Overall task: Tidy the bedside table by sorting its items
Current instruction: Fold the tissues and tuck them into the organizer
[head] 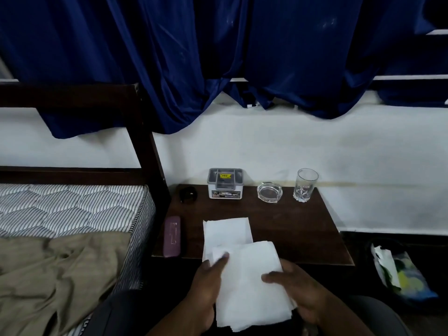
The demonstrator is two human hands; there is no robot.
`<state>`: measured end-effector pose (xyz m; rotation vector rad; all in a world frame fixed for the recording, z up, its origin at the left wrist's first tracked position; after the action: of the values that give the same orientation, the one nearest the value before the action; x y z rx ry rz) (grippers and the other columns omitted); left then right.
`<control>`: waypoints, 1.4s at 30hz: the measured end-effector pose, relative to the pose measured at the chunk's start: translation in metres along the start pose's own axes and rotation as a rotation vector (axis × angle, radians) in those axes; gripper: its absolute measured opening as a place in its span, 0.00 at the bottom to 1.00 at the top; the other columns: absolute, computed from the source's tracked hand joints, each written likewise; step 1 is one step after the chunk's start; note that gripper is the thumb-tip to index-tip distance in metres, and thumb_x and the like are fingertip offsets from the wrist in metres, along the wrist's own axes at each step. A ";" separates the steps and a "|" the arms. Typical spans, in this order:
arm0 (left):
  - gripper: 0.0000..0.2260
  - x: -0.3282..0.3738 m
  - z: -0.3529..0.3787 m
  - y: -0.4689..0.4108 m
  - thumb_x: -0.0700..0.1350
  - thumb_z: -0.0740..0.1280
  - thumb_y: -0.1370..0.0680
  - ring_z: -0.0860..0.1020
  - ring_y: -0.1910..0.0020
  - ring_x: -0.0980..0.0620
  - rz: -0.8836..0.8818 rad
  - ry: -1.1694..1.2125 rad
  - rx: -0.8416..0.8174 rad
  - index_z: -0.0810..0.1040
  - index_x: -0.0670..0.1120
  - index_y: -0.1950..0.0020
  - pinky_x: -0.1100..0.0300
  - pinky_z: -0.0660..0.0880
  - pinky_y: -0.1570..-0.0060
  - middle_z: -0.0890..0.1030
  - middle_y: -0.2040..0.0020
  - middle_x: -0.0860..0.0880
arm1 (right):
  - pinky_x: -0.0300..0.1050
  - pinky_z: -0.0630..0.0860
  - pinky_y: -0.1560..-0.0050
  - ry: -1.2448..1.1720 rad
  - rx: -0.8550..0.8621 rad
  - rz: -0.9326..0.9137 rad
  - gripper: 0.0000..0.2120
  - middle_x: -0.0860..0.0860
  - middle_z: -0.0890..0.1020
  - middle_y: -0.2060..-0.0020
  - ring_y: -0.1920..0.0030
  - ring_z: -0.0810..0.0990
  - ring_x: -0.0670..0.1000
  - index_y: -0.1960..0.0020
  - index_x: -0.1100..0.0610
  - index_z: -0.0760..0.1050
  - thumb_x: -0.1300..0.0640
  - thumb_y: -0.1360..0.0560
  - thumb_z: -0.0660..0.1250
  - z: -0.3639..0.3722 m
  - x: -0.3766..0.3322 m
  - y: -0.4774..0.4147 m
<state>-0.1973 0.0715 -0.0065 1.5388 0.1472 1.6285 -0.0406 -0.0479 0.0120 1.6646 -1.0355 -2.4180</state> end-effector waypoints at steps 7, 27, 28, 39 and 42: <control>0.12 0.032 -0.014 -0.040 0.36 0.73 0.25 0.84 0.51 0.47 0.272 -0.347 0.278 0.80 0.48 0.44 0.47 0.83 0.48 0.85 0.50 0.48 | 0.43 0.81 0.61 0.263 0.137 -0.082 0.13 0.52 0.88 0.55 0.55 0.87 0.52 0.45 0.58 0.81 0.69 0.27 0.69 0.007 -0.012 -0.056; 0.25 0.057 -0.023 -0.129 0.52 0.71 0.24 0.63 0.27 0.41 0.306 -0.925 0.432 0.72 0.47 0.28 0.49 0.65 0.29 0.65 0.24 0.47 | 0.52 0.75 0.49 1.277 0.413 -0.145 0.23 0.54 0.66 0.38 0.38 0.70 0.59 0.35 0.53 0.69 0.48 0.27 0.68 0.021 -0.033 -0.160; 0.23 0.057 -0.024 -0.131 0.51 0.72 0.24 0.66 0.29 0.41 0.310 -0.905 0.437 0.74 0.46 0.31 0.48 0.68 0.30 0.67 0.26 0.46 | 0.51 0.75 0.49 1.278 0.409 -0.145 0.23 0.54 0.67 0.38 0.38 0.71 0.59 0.34 0.53 0.68 0.49 0.27 0.68 0.021 -0.032 -0.161; 0.16 0.054 -0.024 -0.138 0.48 0.74 0.29 0.80 0.49 0.53 0.323 -0.681 0.374 0.76 0.55 0.43 0.48 0.81 0.46 0.79 0.43 0.51 | 0.46 0.70 0.53 1.194 0.364 -0.208 0.26 0.56 0.70 0.37 0.46 0.79 0.60 0.32 0.57 0.67 0.53 0.27 0.71 0.023 -0.032 -0.162; 0.17 0.054 -0.022 -0.136 0.44 0.74 0.26 0.78 0.50 0.54 0.302 -0.663 0.344 0.72 0.57 0.43 0.51 0.80 0.47 0.79 0.48 0.57 | 0.47 0.72 0.51 1.112 0.369 -0.215 0.24 0.55 0.75 0.42 0.45 0.78 0.59 0.36 0.56 0.70 0.56 0.30 0.71 0.022 -0.032 -0.164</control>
<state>-0.1414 0.1996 -0.0542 2.3817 -0.1844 1.2615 0.0092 0.1032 -0.0444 2.7562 -1.0856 -0.9544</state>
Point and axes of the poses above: each hand's wrist, its own y-axis away from the middle knuckle, its own z-axis out of the palm, x = y × z, the point moved 5 cm from there along -y, towards the middle knuckle
